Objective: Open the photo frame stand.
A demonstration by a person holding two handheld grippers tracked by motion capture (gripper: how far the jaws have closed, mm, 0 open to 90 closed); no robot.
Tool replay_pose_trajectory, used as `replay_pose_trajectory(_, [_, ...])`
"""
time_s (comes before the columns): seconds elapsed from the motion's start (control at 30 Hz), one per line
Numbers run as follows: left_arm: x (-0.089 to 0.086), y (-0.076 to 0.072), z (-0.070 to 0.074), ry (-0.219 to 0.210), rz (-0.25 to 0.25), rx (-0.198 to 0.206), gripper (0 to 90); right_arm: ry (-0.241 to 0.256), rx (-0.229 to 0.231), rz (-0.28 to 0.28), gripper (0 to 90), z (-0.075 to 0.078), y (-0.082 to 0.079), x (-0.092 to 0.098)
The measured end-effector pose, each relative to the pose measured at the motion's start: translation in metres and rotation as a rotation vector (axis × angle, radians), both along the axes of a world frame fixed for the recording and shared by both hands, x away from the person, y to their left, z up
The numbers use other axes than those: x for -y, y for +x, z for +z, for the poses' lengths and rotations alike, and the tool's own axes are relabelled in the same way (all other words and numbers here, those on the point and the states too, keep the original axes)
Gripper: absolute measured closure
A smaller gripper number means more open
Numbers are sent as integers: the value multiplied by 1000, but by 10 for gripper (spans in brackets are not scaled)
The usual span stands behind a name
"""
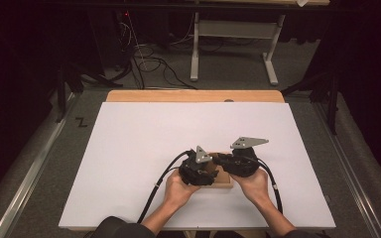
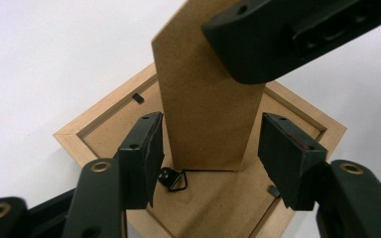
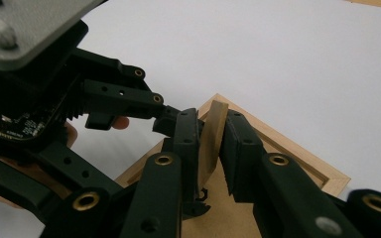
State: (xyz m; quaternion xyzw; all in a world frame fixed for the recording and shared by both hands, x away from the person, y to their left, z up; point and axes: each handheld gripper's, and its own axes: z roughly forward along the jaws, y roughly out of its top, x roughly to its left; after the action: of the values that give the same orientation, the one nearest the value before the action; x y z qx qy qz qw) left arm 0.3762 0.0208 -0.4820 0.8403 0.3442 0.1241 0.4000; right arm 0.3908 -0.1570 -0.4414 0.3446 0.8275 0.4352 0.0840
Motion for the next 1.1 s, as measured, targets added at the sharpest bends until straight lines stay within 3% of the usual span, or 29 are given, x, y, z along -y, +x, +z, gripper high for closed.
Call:
replay_pose_trajectory(0.37, [-1, 1, 0, 1, 8, 10, 524, -3, 3, -2, 782, 0, 0, 0])
replay_pose_trajectory(1.0, [-2, 2, -1, -13, 1, 7, 533, -13, 10, 2, 695, 1, -2, 1])
replay_pose_trajectory(1.1, [-2, 2, 0, -13, 1, 6, 534, -28, 33, 4, 671, 2, -3, 2])
